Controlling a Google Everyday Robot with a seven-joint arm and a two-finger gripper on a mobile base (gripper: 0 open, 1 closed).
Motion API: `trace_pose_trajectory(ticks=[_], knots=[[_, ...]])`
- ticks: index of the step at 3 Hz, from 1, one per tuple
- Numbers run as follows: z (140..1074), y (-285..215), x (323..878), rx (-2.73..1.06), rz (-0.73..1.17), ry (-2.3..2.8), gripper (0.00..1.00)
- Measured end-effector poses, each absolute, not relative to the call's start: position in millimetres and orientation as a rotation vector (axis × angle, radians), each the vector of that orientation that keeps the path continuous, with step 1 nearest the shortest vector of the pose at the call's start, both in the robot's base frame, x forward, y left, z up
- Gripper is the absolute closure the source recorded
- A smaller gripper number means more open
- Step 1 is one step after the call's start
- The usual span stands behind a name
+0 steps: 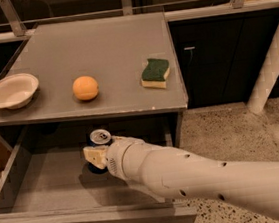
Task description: Place pepsi can into top drawer
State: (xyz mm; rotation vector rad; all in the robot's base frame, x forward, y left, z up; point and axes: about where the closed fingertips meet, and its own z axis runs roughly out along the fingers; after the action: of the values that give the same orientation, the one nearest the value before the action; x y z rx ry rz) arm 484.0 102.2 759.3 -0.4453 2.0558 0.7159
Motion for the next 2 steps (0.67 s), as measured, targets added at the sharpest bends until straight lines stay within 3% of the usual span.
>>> trace_pose_trajectory(ticks=[2], knots=[[735.5,102.7,481.7,-0.351,0.722,2.025,1.0]])
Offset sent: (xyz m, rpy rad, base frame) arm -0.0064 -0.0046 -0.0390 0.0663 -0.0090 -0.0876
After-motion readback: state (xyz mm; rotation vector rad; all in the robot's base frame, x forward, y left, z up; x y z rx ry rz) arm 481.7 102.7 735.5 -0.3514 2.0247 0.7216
